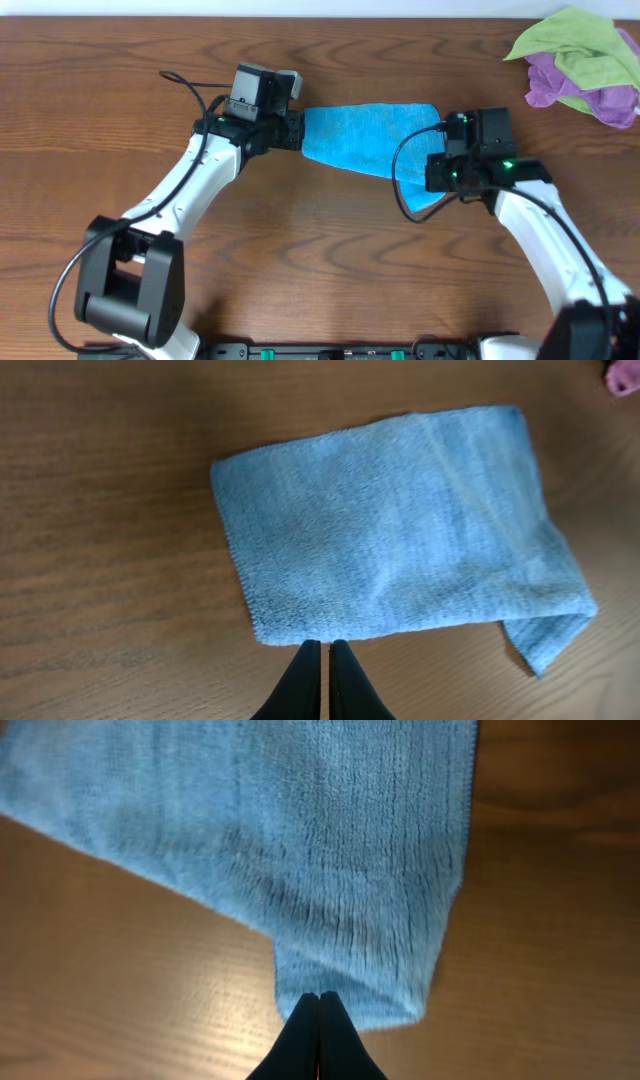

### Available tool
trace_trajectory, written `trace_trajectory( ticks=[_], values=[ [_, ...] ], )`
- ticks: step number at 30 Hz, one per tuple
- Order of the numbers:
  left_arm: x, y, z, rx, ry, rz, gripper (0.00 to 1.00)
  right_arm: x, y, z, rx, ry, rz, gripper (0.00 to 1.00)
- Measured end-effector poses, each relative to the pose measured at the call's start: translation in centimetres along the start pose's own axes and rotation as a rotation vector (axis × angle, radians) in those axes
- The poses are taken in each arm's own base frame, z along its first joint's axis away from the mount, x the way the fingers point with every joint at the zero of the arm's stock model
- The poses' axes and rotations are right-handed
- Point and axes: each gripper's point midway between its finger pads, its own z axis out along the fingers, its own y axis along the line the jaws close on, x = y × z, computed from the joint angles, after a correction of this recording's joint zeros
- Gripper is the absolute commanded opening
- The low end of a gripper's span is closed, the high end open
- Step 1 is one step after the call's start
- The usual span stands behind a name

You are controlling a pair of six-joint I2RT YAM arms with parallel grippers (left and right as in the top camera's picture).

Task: Fold the cloth
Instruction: 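Hold the towel with both grippers and lift it, pulling it taut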

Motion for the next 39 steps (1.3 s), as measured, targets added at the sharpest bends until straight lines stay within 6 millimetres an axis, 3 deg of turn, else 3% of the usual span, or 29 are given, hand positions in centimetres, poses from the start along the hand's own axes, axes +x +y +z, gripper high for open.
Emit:
trace_trajectory(
  ticks=[5,8,12,17,27,39],
  values=[
    [1.3,1.2,2.5,-0.017,0.062,-0.022,0.06,0.5,-0.5,2.9,0.011,0.075,0.017,0.01],
    [1.1,1.7,4.0,-0.023,0.089,-0.032,0.06,-1.8,-0.7,3.7,0.013,0.069,0.022,0.02],
    [-0.8,1.6,4.7,-0.021,0.086,-0.031,0.06,-5.2,-0.8,3.9,0.014,0.035,0.026,0.02],
    [-2.9,1.3,5.8,-0.012,0.085,-0.029,0.06,-7.0,-1.4,5.0,0.021,0.032,0.039,0.01],
    [-1.0,2.0,8.6,-0.004,0.165,-0.052,0.06,-6.0,-2.5,7.5,0.032,0.097,0.060,0.02],
    [0.3,-0.2,9.4,0.013,0.201,-0.014,0.06,-5.9,-2.6,8.2,0.032,0.107,0.062,0.02]
  ],
)
